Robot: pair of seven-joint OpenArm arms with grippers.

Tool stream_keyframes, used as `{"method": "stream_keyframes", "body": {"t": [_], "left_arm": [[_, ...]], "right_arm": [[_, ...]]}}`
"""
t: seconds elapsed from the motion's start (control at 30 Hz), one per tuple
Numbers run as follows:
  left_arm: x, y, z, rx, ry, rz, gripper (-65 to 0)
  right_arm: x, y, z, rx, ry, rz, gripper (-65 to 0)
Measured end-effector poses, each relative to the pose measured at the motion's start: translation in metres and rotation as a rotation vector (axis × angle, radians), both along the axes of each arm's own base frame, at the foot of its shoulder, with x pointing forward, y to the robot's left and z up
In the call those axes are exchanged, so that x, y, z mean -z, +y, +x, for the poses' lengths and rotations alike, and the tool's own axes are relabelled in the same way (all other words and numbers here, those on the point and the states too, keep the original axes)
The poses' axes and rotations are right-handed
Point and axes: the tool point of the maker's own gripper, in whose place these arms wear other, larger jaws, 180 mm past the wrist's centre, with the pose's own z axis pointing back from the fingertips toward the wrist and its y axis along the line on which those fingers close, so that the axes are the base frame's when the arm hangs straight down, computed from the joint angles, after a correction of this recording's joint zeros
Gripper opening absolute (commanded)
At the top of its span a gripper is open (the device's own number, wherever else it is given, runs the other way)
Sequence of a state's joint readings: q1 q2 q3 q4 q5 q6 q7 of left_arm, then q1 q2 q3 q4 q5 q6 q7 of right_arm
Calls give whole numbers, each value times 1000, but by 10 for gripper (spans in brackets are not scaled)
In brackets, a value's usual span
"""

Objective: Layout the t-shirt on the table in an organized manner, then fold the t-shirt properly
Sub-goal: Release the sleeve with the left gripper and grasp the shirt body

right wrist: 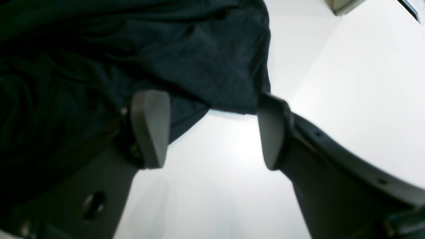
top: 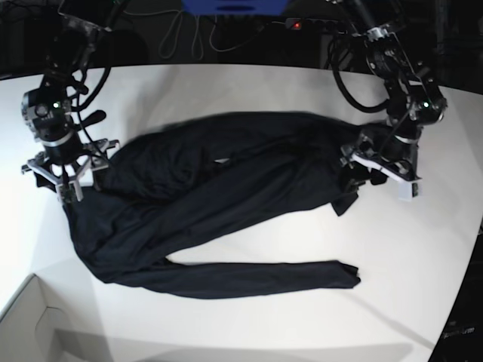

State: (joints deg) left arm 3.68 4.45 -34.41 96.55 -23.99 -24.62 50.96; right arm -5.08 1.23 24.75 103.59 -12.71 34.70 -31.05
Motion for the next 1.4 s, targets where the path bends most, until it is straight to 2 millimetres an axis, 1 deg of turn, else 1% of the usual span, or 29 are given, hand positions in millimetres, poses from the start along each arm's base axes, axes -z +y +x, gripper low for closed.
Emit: {"method": "stream_keyframes", "body": {"t": [0.07, 0.27, 0.4, 0.6, 0.67, 0.77, 0.83, 0.9, 0.97, 1.03, 1.07, 1.13, 1.17, 1.2, 1.27, 1.33, 1.4], "left_arm": [[6, -1, 0, 1, 17, -10, -204], [32, -6, 10, 3, 79, -69, -205], [33, -6, 9, 3, 83, -72, -206], [24, -7, 22, 5, 54, -76, -210], [24, -7, 21, 5, 56, -75, -240], [22, -7, 25, 8, 52, -72, -337], [21, -8, 31, 6, 44, -88, -387], [29, -12, 30, 9, 64, -104, -431], [40, -15, 24, 14, 99, -112, -463], [43, -15, 21, 17, 109, -111, -508], [41, -15, 22, 16, 103, -111, -544], [33, -14, 27, 16, 79, -111, -650], [28, -13, 29, 15, 65, -103, -650], [24, -12, 30, 14, 52, -99, -634], [16, -10, 34, 14, 33, -90, -650], [6, -9, 43, 19, 15, -77, -645], [-14, -7, 55, 18, -41, -65, -646]], "right_arm": [[0, 0, 0, 0, 0, 0, -269], [1, 0, -1, -1, 3, 1, -269], [7, 0, -8, -1, 22, 2, -269], [7, 0, -7, -1, 19, 2, -269], [7, 0, -7, -1, 20, 2, -269], [6, 0, -6, -1, 18, 2, -269], [7, 0, -7, -1, 21, 1, -269], [7, 0, -7, 0, 21, 1, -269], [7, 0, -7, -1, 19, 2, -269], [7, 0, -7, -1, 21, 1, -269], [7, 0, -7, 0, 22, 2, -269], [7, 0, -7, 0, 21, 2, -269], [7, 0, -7, 0, 21, 2, -269], [7, 0, -7, 0, 22, 1, -269], [7, 0, -7, 0, 22, 2, -269], [7, 0, -7, -1, 19, 2, -269], [7, 0, -7, -1, 19, 2, -269]]}}
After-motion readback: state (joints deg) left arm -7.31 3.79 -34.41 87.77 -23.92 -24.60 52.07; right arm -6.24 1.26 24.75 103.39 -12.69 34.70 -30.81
